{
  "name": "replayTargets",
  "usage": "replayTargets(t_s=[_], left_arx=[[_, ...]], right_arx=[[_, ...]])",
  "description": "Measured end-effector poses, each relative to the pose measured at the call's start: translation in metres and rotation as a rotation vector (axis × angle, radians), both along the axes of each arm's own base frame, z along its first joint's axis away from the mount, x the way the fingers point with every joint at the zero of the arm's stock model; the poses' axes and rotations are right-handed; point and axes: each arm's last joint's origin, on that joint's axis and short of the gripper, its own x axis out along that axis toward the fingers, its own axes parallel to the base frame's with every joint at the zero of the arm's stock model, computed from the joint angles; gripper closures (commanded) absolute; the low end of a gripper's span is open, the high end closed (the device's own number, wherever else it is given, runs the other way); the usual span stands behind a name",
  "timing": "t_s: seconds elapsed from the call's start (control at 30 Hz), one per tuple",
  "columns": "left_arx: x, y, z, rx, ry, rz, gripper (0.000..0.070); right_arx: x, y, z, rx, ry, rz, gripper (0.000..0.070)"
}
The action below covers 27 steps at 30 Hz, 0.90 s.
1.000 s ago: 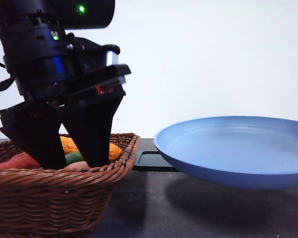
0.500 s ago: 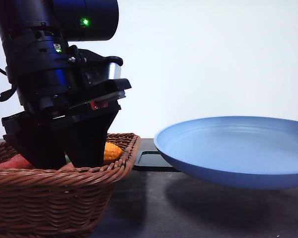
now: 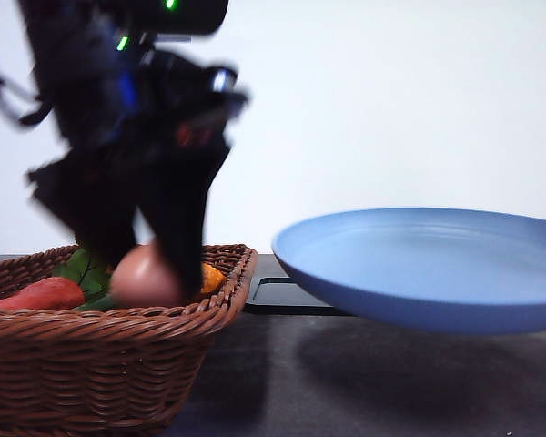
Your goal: Transfer egg from basket to plate and serve
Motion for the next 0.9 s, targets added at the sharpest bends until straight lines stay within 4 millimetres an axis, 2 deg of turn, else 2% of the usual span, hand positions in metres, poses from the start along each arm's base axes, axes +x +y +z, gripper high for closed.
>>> replayTargets(t_s=[0.27, 0.4, 0.67, 0.9], left_arx=[[0.009, -0.012, 0.064, -0.101, -0.124, -0.051, 0.0549], [0.006, -0.024, 0.084, -0.187, -0.193, -0.101, 0.0549], [-0.023, -0.063, 0.08, -0.259, -0.219, -0.273, 0.0549], [-0.03, -0.097, 0.043, -0.194, -0.151, -0.345, 0.0549]], right_arx=[[-0.002, 0.0, 0.004, 0.005, 0.035, 0.005, 0.07], [-0.003, 0.001, 0.005, 0.035, 0.04, 0.022, 0.07], [-0.006, 0.006, 0.004, 0.046, 0.071, 0.061, 0.07], [-0.008, 0.011, 0.004, 0.045, 0.079, 0.089, 0.07]])
